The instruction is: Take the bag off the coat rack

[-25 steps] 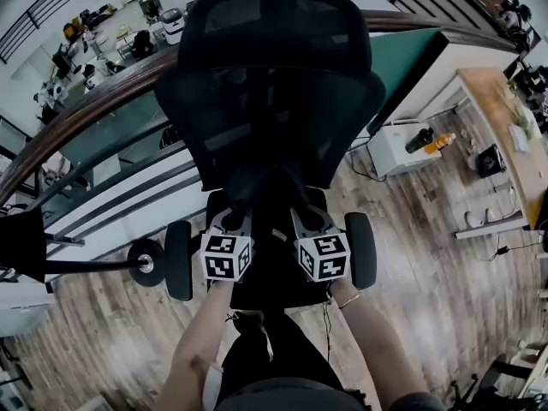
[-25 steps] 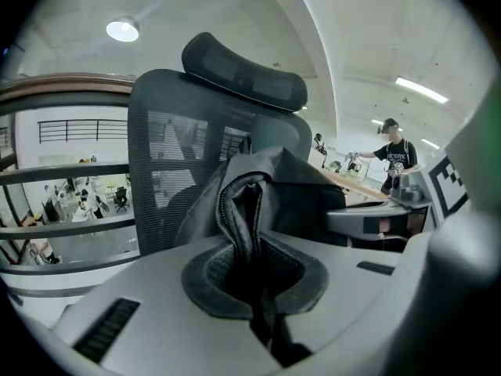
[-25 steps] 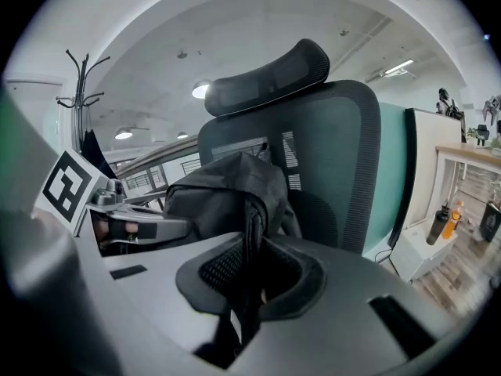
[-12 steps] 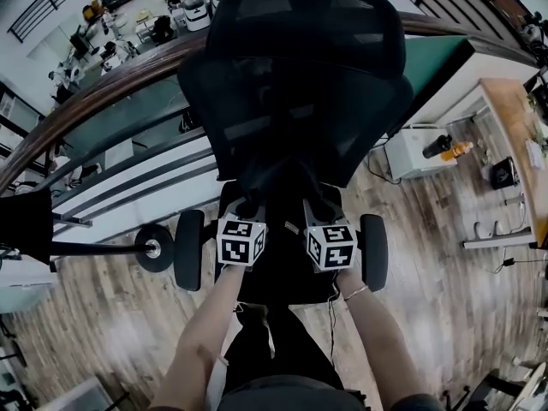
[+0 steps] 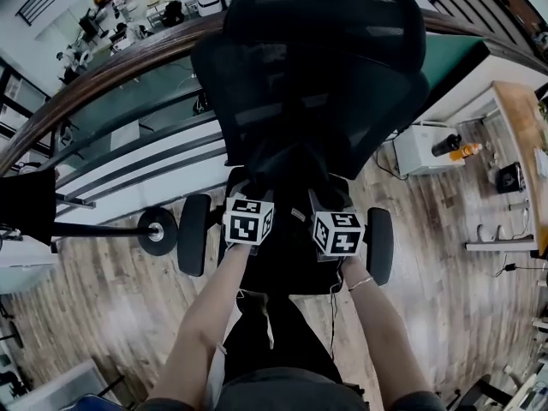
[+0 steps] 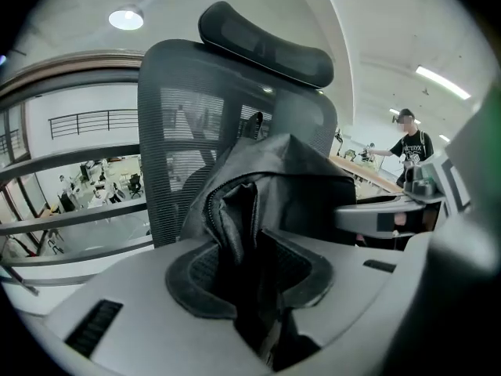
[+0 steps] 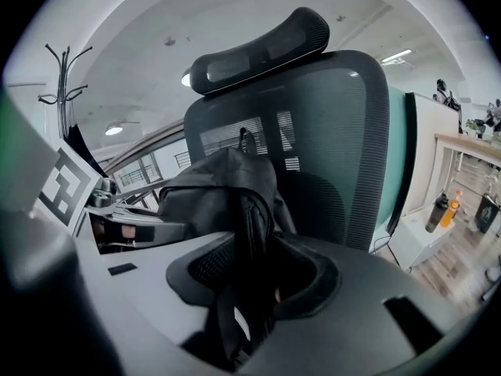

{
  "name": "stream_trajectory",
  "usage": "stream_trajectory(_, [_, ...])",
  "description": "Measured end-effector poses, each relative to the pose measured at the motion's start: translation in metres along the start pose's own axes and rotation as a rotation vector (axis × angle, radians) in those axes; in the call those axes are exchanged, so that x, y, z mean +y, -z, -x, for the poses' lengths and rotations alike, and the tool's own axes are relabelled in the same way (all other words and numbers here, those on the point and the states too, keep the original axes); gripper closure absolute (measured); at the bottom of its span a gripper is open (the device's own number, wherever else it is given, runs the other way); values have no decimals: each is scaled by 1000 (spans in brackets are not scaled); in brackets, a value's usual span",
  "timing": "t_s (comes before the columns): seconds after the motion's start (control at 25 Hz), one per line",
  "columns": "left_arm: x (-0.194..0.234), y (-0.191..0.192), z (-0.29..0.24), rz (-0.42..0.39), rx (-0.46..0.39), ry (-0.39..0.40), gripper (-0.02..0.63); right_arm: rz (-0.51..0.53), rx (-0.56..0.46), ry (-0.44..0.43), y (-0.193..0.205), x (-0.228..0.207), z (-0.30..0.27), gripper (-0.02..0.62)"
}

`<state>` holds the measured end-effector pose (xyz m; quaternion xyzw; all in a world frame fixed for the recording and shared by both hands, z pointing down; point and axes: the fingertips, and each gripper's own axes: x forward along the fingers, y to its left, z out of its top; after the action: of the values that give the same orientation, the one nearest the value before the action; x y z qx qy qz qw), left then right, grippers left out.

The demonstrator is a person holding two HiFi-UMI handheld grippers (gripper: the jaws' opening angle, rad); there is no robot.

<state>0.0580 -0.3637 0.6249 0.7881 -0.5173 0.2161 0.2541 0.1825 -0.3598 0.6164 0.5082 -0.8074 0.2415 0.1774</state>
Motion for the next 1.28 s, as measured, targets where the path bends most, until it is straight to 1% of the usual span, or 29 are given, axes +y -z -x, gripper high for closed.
stream_trajectory(0.08, [1,3,1,-3,12,-8,475,-1,0,-9,2,3,3,423])
stream_trajectory(0.16, [2,6,3,-3,13,-7,433,4,-8,-14,2,6,7,399])
stream_trajectory(0.24, [1,6,7,-6,1,-5,411,1,-20,-11,1,5,14,383])
stream_trajectory(0.32, [2,7,12,-10,-9,-9,394,-11,-33,-9,0,5,21,382])
stream_trajectory(0.48, [3,8,29,3,-35,-25,382,-12,-59,0,-4,5,37,382])
stream_trajectory(0.72, [3,-2,61,37,-105,-35,382,0,-95,24,-10,9,64,382])
stream_trajectory(0.84, [-1,-7,78,37,-137,-40,390,-3,-112,17,-11,17,78,398])
stream_trajectory(1.12, [-12,-12,124,42,-209,-43,456,-2,-159,-18,-17,42,116,460])
stream_trajectory(1.28, [-17,-14,149,41,-251,-53,506,11,-182,-22,-19,51,136,507])
